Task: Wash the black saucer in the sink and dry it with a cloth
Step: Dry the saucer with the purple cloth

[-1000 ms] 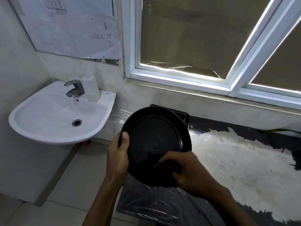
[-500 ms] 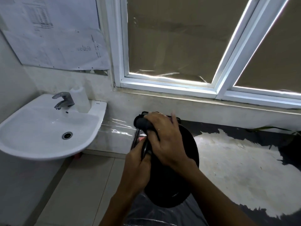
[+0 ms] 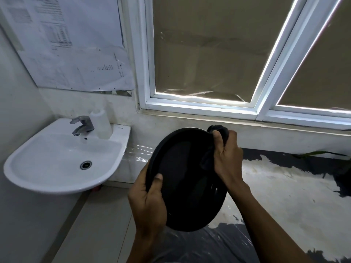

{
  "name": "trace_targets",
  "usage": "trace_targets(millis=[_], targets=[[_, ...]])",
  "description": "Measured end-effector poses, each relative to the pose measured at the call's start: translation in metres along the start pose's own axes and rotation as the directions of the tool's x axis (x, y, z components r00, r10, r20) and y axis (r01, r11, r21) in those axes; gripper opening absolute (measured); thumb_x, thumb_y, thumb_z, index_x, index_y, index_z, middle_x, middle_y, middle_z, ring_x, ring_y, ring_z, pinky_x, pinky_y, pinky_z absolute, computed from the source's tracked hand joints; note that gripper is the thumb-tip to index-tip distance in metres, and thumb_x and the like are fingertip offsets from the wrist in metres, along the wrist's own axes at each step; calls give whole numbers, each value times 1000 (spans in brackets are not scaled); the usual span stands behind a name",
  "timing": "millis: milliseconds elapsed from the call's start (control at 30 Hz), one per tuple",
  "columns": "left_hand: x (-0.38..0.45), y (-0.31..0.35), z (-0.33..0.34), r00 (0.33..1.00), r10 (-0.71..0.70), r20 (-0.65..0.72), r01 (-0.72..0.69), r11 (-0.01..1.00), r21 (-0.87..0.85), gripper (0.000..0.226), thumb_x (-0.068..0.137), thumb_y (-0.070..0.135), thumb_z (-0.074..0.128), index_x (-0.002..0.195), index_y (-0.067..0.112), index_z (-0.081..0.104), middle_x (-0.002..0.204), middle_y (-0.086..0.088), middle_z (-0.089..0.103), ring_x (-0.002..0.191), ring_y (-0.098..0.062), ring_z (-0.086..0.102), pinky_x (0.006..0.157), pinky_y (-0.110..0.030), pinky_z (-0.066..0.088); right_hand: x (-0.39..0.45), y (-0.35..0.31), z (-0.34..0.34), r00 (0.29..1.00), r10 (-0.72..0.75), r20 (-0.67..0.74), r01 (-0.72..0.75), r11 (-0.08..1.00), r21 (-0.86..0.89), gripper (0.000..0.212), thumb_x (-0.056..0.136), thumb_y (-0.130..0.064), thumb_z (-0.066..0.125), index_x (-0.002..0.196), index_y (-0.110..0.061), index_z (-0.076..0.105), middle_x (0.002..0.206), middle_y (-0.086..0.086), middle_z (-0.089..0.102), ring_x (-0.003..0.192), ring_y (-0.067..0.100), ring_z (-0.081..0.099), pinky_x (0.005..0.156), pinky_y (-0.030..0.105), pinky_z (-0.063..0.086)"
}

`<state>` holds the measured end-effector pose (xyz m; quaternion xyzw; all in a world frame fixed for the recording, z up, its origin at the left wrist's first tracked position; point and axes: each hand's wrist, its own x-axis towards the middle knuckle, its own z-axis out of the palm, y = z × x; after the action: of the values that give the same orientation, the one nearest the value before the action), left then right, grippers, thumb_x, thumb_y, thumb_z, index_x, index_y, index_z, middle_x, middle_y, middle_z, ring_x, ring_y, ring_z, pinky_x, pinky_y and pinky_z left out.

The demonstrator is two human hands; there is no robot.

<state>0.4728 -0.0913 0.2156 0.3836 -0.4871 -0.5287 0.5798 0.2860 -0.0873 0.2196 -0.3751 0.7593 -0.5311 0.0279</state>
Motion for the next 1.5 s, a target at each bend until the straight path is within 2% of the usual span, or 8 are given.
trace_targets(millis=[467,700,800,933,1033,1167,1367,1500], targets=[[0,-23,39,880,61,-472,-119,988,-94,45,86,-2,51,130,7,54,117,3,60,96,13,61,83,-10,47,-102,2,28,828,529,184,-556,737,385,26,82,-34,65,101,-17,61,95,5,72,91,23,69,84,51,56],[-14,-42,28,987,-157,30,159,983,-92,33,85,0,66,111,19,59,107,4,70,104,-14,67,83,-26,55,-89,14,-37,864,489,119,-490,764,420,10,89,-5,60,98,-7,61,87,12,70,78,24,67,60,29,55],[14,-38,10,959,-231,166,244,968,-59,65,67,25,78,126,18,51,113,-4,68,107,-24,66,84,-35,54,-62,31,-86,925,319,206,-355,920,170,15,86,-10,63,98,-18,63,84,1,71,78,19,69,62,28,51],[46,-14,19,872,-214,440,61,940,337,85,58,42,83,134,39,46,110,6,67,104,-10,64,86,-32,52,-28,47,-129,931,80,356,10,970,-242,23,74,-37,57,96,-33,58,83,-8,66,75,7,62,65,35,53],[47,-14,57,744,-292,601,-92,846,525,58,71,35,84,124,31,61,104,8,71,94,-8,68,77,-25,56,-8,61,-144,895,-14,446,158,945,-287,26,73,-44,54,98,-38,53,80,-12,64,72,8,61,63,36,52],[13,-32,117,861,-245,445,12,885,465,35,86,40,67,72,8,70,62,-2,66,57,-13,61,55,-33,46,6,97,-171,954,-112,276,161,974,-162,24,87,-31,66,109,-34,56,84,-14,66,73,3,62,61,17,49],[-39,-54,202,969,-233,84,212,955,205,26,91,29,65,73,10,70,60,-1,70,58,-12,65,51,-24,52,22,146,-207,991,106,-88,-103,994,37,24,89,-28,68,110,-23,56,89,-20,63,81,-8,62,65,4,46],[-55,-54,259,958,-233,-170,238,971,7,24,93,28,62,83,6,66,70,1,67,52,1,63,48,-15,51,-2,154,-192,894,447,-42,-409,849,335,21,93,-24,62,109,-13,54,89,-11,62,81,-1,60,60,3,44]])
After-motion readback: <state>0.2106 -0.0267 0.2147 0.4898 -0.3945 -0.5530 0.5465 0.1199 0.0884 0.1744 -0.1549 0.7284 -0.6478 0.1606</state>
